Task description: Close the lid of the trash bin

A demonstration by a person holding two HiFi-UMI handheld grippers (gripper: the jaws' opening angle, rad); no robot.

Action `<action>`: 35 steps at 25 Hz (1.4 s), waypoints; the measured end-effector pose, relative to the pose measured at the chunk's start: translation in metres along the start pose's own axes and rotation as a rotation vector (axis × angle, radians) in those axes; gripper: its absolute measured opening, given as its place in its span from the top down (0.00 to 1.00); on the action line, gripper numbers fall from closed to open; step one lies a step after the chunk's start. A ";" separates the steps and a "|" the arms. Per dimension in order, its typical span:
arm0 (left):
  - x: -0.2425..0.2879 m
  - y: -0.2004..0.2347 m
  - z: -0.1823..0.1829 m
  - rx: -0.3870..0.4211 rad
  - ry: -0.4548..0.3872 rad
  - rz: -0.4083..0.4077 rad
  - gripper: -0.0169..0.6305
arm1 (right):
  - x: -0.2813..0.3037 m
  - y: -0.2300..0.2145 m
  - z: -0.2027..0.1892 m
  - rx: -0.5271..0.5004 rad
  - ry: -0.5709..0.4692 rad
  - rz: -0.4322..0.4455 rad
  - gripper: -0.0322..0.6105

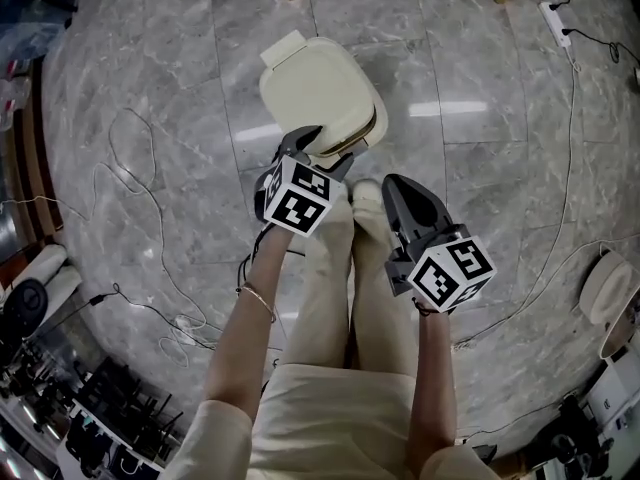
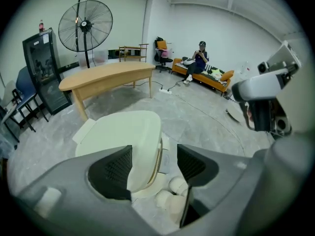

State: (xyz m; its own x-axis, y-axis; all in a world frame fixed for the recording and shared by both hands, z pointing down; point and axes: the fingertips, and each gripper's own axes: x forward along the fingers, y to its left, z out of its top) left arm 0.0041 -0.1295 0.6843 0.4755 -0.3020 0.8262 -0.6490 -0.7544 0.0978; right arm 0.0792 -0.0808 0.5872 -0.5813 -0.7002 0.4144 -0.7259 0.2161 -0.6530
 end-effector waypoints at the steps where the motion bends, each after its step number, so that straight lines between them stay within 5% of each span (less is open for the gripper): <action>1: 0.003 -0.001 -0.002 -0.004 -0.001 -0.009 0.51 | 0.000 -0.001 -0.004 0.004 0.002 -0.005 0.94; 8: 0.015 -0.006 -0.015 -0.029 -0.034 -0.057 0.53 | 0.003 -0.009 -0.017 0.024 -0.020 -0.032 0.94; 25: 0.046 0.015 -0.039 -0.060 -0.032 0.001 0.91 | 0.025 -0.035 -0.039 0.017 -0.036 -0.043 0.94; 35: 0.056 0.016 -0.045 -0.014 -0.018 0.023 0.93 | 0.036 -0.047 -0.029 0.002 -0.052 -0.047 0.94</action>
State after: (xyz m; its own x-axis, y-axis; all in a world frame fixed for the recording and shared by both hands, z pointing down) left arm -0.0061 -0.1325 0.7574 0.4711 -0.3294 0.8183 -0.6679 -0.7391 0.0870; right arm 0.0819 -0.0962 0.6515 -0.5270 -0.7438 0.4111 -0.7508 0.1810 -0.6352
